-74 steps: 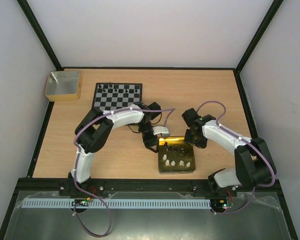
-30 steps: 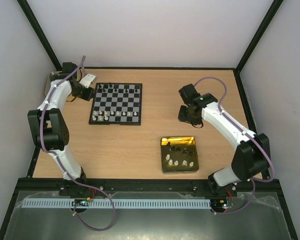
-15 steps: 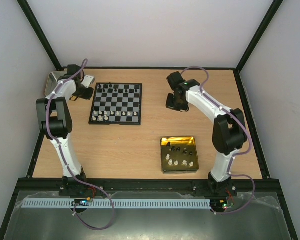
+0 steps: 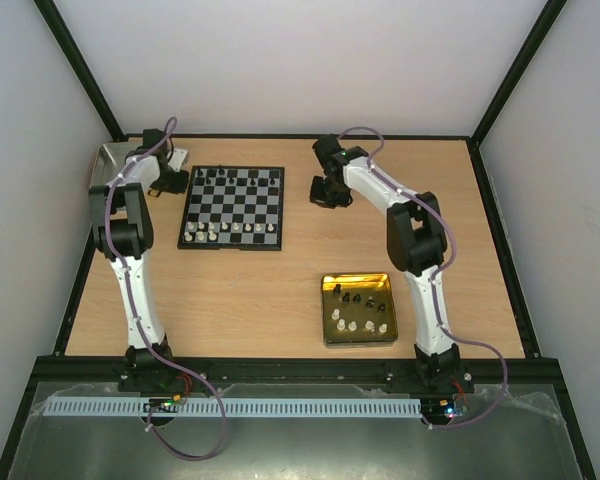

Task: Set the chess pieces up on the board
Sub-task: Move the chessboard to the center of the board.

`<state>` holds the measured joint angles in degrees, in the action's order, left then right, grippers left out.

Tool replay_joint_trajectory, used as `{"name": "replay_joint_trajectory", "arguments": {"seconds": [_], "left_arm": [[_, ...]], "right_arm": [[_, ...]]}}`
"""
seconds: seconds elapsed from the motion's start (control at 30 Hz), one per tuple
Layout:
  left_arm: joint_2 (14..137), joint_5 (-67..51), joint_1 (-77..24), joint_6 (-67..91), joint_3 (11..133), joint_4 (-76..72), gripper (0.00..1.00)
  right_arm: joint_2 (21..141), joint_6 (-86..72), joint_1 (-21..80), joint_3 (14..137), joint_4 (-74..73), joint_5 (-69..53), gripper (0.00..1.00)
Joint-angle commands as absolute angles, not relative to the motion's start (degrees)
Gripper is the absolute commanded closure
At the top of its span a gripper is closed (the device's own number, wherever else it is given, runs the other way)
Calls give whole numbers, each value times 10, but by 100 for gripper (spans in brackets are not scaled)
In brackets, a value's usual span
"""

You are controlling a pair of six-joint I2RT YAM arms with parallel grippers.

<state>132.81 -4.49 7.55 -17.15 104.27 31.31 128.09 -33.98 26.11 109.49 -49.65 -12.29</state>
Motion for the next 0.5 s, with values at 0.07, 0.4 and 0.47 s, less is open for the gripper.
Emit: {"name": "replay_joint_trajectory", "arguments": {"seconds": [0.07, 0.4, 0.47], "left_arm": [[1358, -89, 80, -148, 1080, 354, 98], [1374, -94, 82, -127, 1071, 347, 98], [1379, -104, 82, -124, 1071, 356, 98]], "right_arm": [[1373, -360, 260, 1194, -480, -183, 98], [1489, -412, 259, 1298, -452, -209, 98], [1496, -421, 259, 1298, -435, -214, 98]]}}
